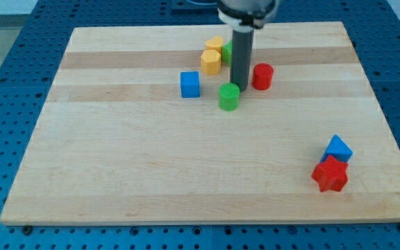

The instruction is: Push the green circle down

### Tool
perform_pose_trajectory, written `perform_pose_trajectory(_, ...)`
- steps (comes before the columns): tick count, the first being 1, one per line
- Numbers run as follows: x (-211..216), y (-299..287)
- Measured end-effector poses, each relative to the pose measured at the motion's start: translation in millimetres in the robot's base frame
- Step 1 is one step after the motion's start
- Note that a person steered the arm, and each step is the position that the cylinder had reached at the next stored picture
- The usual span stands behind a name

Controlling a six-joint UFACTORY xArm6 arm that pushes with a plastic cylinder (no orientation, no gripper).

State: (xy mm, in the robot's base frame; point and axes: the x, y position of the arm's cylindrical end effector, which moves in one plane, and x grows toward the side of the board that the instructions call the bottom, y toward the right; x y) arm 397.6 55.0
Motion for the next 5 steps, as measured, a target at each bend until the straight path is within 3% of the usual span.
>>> perform_pose_trajectory(1, 45.0, 0.0)
perform_pose_trajectory(3, 5.1, -2.7)
perform_pose_trajectory(4, 12.7, -31.4)
perform_pose_trajectory(5, 60.5, -32.8)
